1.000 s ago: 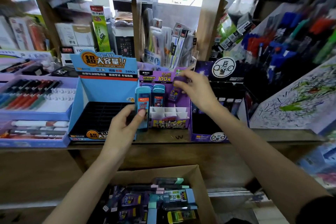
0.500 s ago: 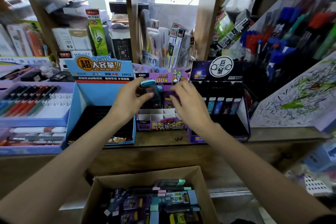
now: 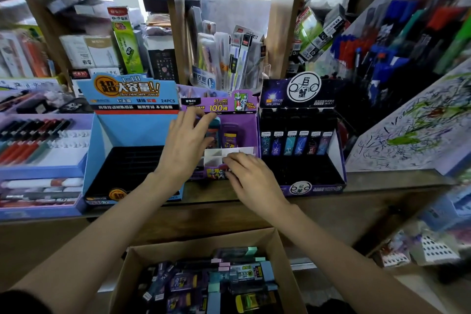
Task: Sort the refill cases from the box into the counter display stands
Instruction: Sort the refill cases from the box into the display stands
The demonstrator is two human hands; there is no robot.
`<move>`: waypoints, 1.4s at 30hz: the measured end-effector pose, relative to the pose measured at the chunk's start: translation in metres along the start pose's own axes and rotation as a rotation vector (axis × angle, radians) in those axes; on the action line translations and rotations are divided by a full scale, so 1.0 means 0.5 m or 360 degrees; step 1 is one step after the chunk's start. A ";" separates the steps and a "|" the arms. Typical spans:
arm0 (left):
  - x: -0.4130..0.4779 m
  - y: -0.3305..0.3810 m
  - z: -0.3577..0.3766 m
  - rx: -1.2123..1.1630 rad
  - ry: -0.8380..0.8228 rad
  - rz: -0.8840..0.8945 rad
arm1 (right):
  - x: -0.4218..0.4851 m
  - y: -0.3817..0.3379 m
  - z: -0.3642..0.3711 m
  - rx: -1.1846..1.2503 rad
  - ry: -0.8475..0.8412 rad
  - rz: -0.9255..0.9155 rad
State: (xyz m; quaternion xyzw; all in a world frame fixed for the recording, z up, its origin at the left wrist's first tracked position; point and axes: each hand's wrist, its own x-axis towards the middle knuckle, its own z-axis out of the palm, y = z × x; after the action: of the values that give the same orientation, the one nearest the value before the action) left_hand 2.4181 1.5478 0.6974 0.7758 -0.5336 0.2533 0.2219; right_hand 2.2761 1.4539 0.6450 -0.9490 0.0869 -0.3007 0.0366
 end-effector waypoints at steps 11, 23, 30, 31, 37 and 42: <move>-0.077 0.014 -0.044 0.0099 0.0004 0.0075 | -0.006 -0.017 -0.048 0.0281 -0.0027 0.0141; -0.562 0.064 0.065 -0.0485 -0.1188 -0.0691 | -0.267 -0.037 0.044 0.0488 -0.0977 0.0519; -0.700 0.055 0.108 -0.0445 -0.1444 -0.0709 | -0.441 -0.063 0.180 0.0441 -0.1609 0.0750; -0.707 0.052 0.111 -0.0381 -0.1482 -0.0643 | -0.457 -0.070 0.192 0.0413 -0.1597 0.0798; -0.712 0.070 0.124 -0.0450 -0.1685 -0.0497 | -0.514 -0.137 0.233 0.0409 -0.1561 0.1087; -0.687 0.076 0.130 -0.0504 -0.1429 -0.0402 | -0.517 -0.146 0.228 0.0528 -0.1423 0.0883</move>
State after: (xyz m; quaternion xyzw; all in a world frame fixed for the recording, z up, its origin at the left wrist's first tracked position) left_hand 2.2889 1.7410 0.4333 0.8237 -0.5103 -0.2192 0.1142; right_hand 2.1447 1.5760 0.4148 -0.9073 0.2613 0.1429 0.2969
